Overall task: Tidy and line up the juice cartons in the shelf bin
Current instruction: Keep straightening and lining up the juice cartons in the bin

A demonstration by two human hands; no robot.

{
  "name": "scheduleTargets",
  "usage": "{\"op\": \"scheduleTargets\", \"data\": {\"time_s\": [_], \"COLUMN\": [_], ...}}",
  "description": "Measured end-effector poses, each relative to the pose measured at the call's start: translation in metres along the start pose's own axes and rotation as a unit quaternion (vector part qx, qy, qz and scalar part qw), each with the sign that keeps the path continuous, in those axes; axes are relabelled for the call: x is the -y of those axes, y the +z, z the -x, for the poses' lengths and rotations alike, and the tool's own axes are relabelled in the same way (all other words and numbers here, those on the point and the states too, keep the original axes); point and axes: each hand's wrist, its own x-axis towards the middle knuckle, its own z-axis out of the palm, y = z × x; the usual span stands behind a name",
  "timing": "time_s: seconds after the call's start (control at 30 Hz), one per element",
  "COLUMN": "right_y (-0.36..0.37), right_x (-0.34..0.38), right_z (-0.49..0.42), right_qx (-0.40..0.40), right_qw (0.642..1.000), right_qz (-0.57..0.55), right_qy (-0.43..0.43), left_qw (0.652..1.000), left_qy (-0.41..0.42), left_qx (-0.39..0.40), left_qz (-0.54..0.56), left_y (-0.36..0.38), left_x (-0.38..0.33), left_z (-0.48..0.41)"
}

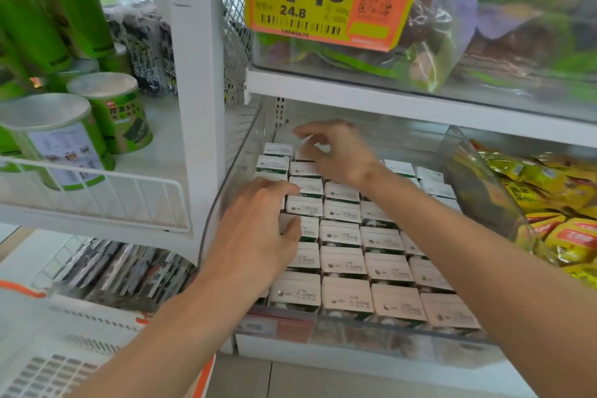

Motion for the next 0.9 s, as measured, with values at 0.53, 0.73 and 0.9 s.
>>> {"op": "scheduleTargets", "data": {"time_s": [0.53, 0.73, 0.9], "right_y": [-0.014, -0.021, -0.031], "right_x": [-0.002, -0.011, -0.011], "right_z": [-0.013, 0.009, 0.04], "right_qx": [0.07, -0.007, -0.097], "right_qw": [0.976, 0.995, 0.99], "right_qz": [0.198, 0.069, -0.091], "right_qy": [-0.054, -0.072, -0.049], "left_qw": [1.0, 1.0, 1.0], "left_qy": [0.004, -0.001, -0.007], "left_qx": [0.0, 0.002, -0.013], "left_qz": [0.004, 0.004, 0.013], "left_y": [0.001, 0.001, 0.0], "left_x": [0.001, 0.0, -0.003], "left_z": [-0.002, -0.002, -0.002]}}
